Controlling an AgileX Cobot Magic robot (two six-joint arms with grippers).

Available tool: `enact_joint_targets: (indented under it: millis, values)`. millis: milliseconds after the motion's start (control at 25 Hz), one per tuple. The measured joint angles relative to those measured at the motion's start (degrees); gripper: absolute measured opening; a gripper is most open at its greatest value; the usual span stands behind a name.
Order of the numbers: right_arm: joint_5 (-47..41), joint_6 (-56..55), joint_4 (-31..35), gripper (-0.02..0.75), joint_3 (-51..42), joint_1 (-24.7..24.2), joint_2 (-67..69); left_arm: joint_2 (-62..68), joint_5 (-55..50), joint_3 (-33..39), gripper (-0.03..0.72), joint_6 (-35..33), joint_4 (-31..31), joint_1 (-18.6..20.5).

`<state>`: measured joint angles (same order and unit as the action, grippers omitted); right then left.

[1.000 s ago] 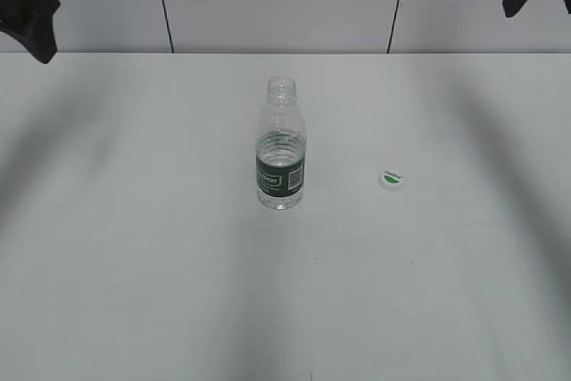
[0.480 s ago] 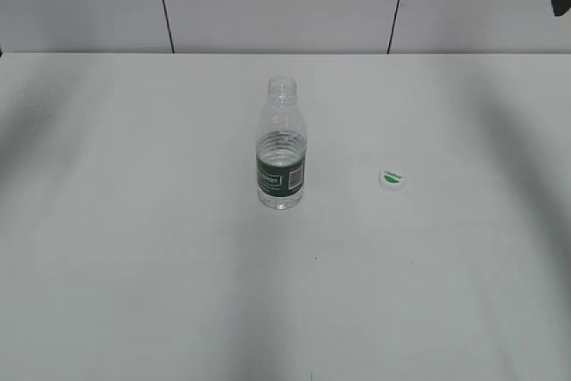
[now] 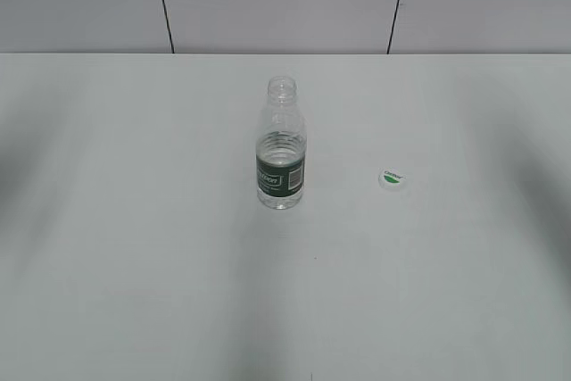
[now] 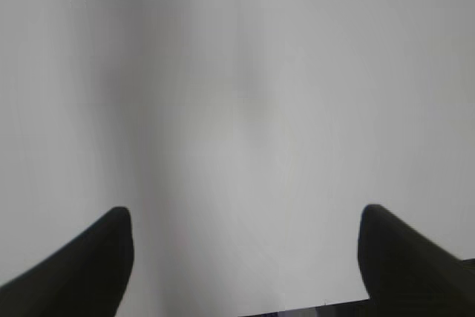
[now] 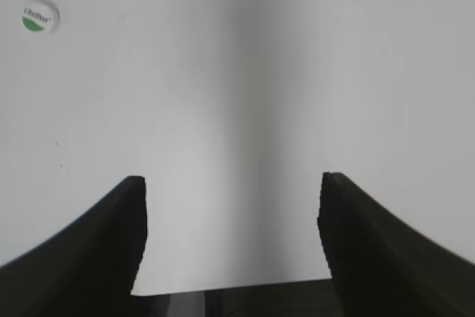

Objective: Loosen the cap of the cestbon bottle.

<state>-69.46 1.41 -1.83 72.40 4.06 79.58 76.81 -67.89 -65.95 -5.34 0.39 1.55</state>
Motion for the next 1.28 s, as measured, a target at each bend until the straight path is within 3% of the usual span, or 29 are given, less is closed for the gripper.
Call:
enact_joint_targets:
  millis: [360,760,1000,1280]
  values:
    - [-0.3,0.0,2.15,0.552,-11.87,0.0,-16.69,-18.68,6.48,16.88,0.552,0.0,-0.39,0.0]
    - [-0.53,0.0,2.21,0.552,-14.96,0.0,-27.74,-41.25,7.66,33.87,0.552,-0.05,-0.77,0.0]
    - [-0.48,0.0,2.21,0.552,-16.26,0.0,-31.37,-53.48,7.7,34.94,0.552,-0.05,-0.81,0.0]
    - [-0.49,0.0,1.83,0.552,-24.67,0.0,-34.31,-69.45,7.64,34.96,0.552,-0.05,-0.81,0.0]
